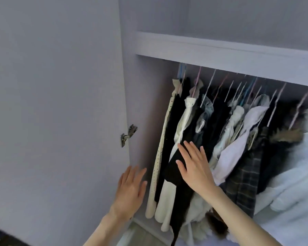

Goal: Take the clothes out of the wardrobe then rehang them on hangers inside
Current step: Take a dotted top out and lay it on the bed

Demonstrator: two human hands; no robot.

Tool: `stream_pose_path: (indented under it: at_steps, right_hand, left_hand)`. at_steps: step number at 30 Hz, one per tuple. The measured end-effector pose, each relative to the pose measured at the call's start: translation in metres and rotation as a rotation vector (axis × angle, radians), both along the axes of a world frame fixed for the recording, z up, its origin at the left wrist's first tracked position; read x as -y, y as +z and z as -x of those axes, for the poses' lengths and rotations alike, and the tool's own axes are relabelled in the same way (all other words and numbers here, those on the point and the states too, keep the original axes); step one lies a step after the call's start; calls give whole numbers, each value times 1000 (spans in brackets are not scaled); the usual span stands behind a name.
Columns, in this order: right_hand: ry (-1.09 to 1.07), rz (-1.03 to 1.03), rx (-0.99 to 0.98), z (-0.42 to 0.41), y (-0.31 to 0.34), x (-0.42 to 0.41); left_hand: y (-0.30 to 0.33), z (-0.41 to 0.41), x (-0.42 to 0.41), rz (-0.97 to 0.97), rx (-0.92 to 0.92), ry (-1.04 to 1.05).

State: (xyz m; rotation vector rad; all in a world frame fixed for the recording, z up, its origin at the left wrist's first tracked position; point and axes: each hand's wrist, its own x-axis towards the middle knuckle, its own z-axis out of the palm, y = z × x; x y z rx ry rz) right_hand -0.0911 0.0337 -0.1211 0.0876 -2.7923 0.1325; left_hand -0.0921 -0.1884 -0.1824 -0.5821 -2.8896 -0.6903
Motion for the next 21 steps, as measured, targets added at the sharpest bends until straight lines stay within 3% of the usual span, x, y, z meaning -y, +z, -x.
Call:
stream_pose_path:
  at_steps: [11,15,21]
  right_hand:
    - [137,-55,-70,129,57,-39]
    - [209,-36,-39,170,71,-51]
    - [254,-228,65,206,63,-64]
  left_hand:
    - [54,124,-78,-139,-85,-107]
    - [75,159,-101,-340,-26,-10]
    - [71,187,-120,-402,89,-6]
